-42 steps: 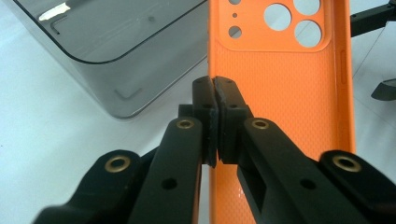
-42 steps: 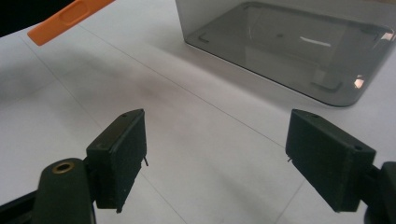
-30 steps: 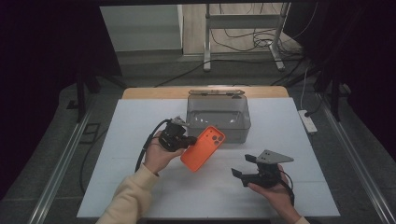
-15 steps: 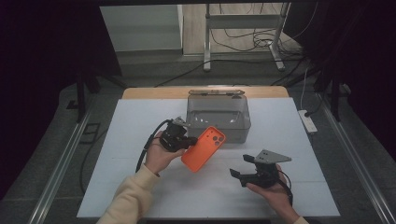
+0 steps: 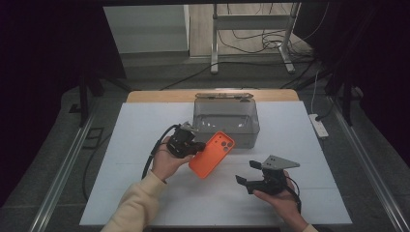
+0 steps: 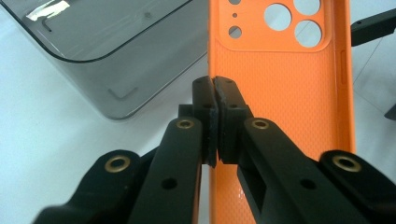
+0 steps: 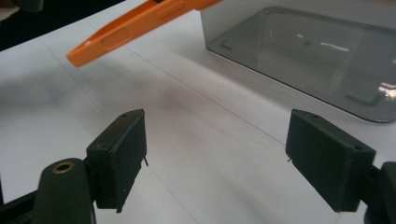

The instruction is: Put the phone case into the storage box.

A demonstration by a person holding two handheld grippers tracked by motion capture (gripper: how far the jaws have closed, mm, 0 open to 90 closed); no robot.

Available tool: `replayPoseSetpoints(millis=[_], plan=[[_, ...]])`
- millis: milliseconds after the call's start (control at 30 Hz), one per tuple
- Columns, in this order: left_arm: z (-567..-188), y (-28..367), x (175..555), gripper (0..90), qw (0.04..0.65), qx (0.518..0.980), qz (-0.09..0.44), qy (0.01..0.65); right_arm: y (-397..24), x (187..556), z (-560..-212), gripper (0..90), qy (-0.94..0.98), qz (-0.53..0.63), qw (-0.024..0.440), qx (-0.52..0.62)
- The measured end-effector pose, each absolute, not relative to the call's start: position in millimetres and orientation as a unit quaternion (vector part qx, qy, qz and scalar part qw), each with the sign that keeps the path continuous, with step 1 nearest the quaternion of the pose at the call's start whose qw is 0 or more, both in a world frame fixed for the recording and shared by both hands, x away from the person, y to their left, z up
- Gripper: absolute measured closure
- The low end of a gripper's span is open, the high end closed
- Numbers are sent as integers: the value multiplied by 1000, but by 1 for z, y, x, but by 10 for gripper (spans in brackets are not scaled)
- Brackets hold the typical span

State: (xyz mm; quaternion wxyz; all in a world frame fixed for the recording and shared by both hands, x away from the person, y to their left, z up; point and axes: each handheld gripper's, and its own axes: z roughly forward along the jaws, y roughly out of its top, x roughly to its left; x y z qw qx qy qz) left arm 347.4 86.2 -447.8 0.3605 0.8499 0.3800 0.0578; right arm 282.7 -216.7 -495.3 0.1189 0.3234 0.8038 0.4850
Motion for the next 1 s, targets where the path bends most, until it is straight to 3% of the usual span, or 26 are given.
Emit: replayPoseSetpoints(millis=[1000], plan=[[-456,76,347,881,362,848,63,382,-188,289,-493,209,792,510,85,324]])
